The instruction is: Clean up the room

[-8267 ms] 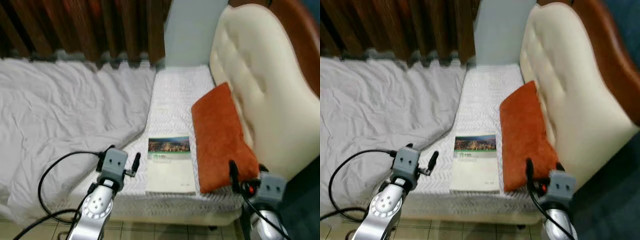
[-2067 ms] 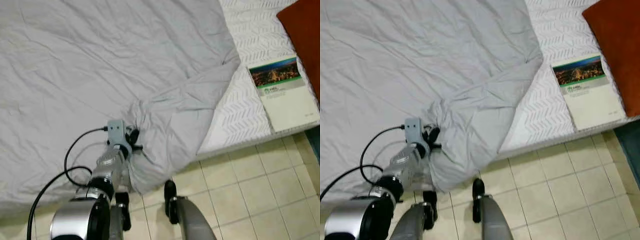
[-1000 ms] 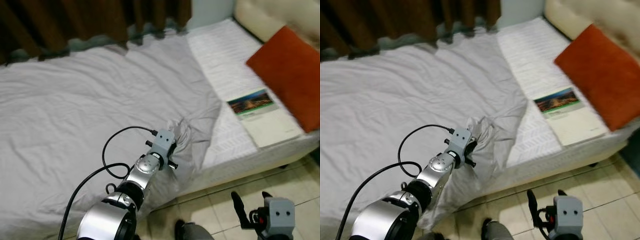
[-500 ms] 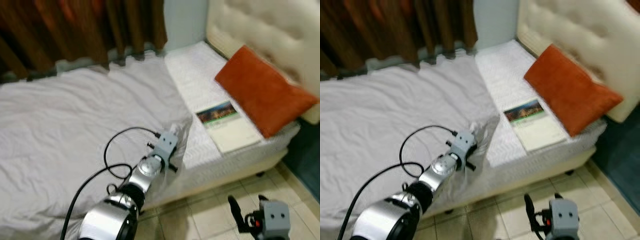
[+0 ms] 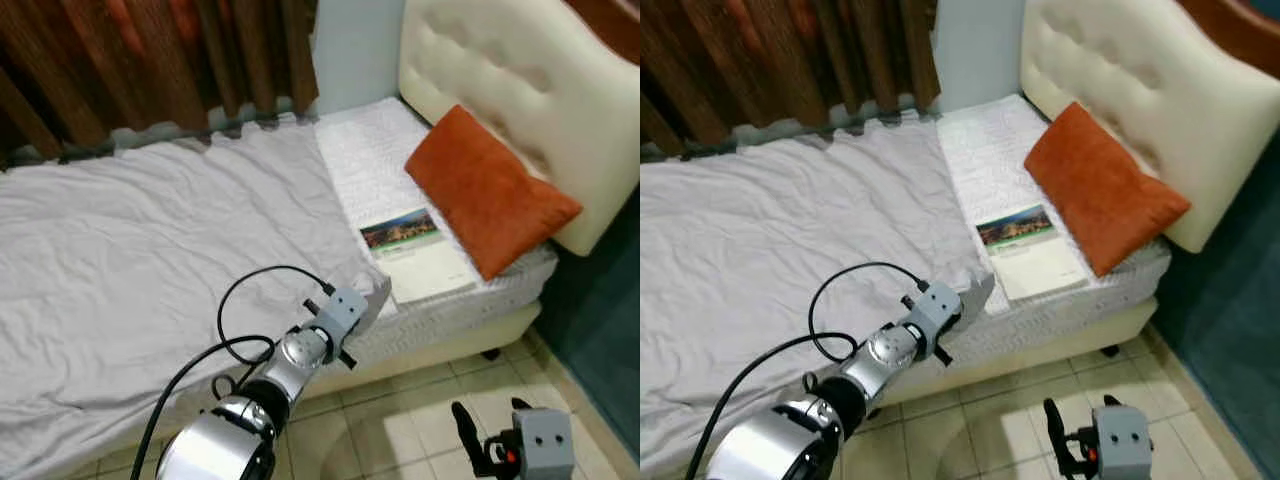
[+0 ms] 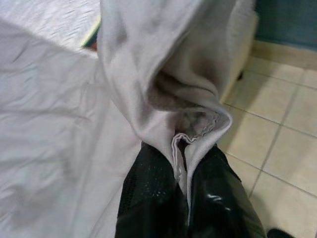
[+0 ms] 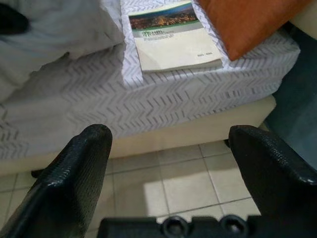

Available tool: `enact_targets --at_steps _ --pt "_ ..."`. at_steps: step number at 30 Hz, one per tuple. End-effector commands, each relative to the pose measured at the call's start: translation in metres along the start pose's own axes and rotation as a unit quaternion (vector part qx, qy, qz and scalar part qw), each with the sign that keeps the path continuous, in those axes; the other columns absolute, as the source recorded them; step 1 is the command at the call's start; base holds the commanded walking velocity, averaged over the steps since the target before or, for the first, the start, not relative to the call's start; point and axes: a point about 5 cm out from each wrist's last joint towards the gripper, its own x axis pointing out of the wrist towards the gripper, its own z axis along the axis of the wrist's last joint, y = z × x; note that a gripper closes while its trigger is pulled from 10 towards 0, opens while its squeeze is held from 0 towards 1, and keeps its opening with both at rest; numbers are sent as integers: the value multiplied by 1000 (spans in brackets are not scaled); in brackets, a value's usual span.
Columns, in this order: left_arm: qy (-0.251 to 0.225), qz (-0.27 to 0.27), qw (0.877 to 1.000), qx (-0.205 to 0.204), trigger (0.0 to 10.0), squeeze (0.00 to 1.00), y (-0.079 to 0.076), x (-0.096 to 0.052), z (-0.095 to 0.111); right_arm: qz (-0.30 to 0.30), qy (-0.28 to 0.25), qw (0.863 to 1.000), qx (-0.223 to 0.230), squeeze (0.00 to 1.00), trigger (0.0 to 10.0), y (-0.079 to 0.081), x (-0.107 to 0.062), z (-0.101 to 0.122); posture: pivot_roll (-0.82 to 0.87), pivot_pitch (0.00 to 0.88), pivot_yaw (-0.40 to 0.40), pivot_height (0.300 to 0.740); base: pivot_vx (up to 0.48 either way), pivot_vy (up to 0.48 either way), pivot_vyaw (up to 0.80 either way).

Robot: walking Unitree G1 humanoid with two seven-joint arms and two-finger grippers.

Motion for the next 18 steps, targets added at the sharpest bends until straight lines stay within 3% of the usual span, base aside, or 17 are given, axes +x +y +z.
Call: enact_targets --at_steps 1,2,4,5,8,9,10,11,13,15,18 --pt "-73 -165 982 -52 10000 0 -136 7 56 13 10 1000 3 0 10000 7 -1 -4 -403 152 71 740 0 -469 0" --pt "-83 -190 977 -45 10000 0 -148 5 62 15 11 1000 1 0 10000 8 -2 -5 -405 153 72 740 0 -469 0" --pt "-83 -190 977 -45 10000 0 -148 5 62 15 11 1000 1 0 10000 8 -2 -5 -405 153 72 740 0 -469 0" --pt "-97 -227 968 -30 10000 0 -165 1 69 16 13 1000 0 0 10000 9 -2 -5 -409 152 74 740 0 0 0" --pt "-104 -256 961 -12 10000 0 -178 -3 72 17 13 1000 -1 0 10000 9 -2 -6 -404 149 78 740 0 0 0" --pt "-103 -279 955 -9 10000 435 -187 -6 71 17 14 1000 -1 0 10000 10 -2 -6 -404 149 78 740 0 0 0" --pt "-103 -279 955 -9 10000 435 -187 -6 71 17 14 1000 -1 0 10000 10 -2 -6 -404 149 78 740 0 0 0" --pt "-96 -294 951 0 10000 1000 -191 -8 67 18 17 1000 0 0 10000 10 -2 -8 -400 148 79 740 0 0 0" --pt "-87 -296 951 -4 10000 1000 -192 -8 64 19 18 1000 -1 0 10000 9 -1 -9 -395 146 74 740 0 0 0" --pt "-80 -287 954 -41 10000 1000 -190 -7 66 50 12 999 11 0 10000 14 0 -6 -390 144 64 740 0 0 0" --pt "-84 -277 955 -62 10000 1000 -185 -5 71 79 9 997 18 0 10000 17 0 -4 -384 139 55 740 0 0 0"
